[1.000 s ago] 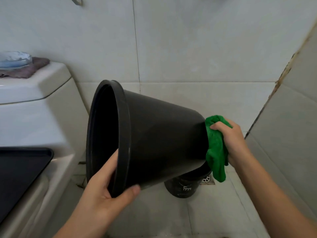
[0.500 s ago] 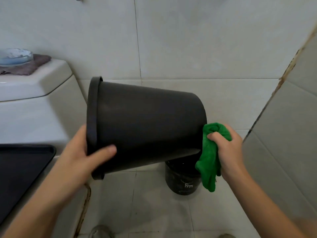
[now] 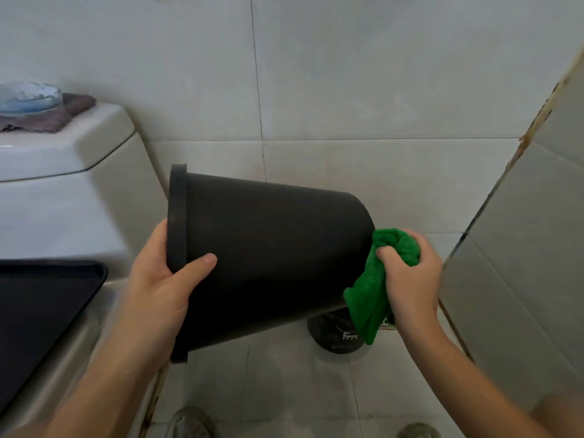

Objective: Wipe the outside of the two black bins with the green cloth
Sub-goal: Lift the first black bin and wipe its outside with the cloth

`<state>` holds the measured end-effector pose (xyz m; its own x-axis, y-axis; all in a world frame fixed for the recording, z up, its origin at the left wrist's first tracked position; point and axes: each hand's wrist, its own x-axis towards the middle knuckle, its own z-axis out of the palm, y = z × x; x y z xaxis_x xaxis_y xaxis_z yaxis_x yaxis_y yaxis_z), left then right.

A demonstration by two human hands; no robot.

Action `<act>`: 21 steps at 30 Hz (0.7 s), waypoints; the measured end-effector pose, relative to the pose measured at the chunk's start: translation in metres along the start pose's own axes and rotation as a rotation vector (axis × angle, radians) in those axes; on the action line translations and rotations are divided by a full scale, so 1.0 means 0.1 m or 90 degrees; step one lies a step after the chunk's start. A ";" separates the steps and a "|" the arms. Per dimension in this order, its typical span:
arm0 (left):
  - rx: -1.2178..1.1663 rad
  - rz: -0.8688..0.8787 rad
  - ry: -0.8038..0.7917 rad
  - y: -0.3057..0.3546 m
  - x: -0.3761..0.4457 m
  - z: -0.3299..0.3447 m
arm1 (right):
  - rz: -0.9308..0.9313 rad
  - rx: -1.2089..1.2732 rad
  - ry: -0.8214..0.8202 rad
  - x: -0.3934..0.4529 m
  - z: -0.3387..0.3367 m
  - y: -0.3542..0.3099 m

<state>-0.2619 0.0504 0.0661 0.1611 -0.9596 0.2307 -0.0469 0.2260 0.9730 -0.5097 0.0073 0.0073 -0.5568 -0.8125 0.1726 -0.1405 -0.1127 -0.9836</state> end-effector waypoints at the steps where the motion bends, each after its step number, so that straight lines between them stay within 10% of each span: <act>1: 0.003 0.006 0.003 -0.01 0.01 0.00 | -0.004 0.009 0.012 0.02 0.00 -0.02; 21: 0.687 0.094 -0.330 -1.01 0.61 -0.09 | 0.035 -0.097 -0.180 -0.04 0.08 0.22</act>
<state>-0.2383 -0.0292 -0.0179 -0.3180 -0.9457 0.0678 -0.8716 0.3197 0.3716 -0.5043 0.0032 -0.0155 -0.3203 -0.9442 0.0770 -0.2497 0.0057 -0.9683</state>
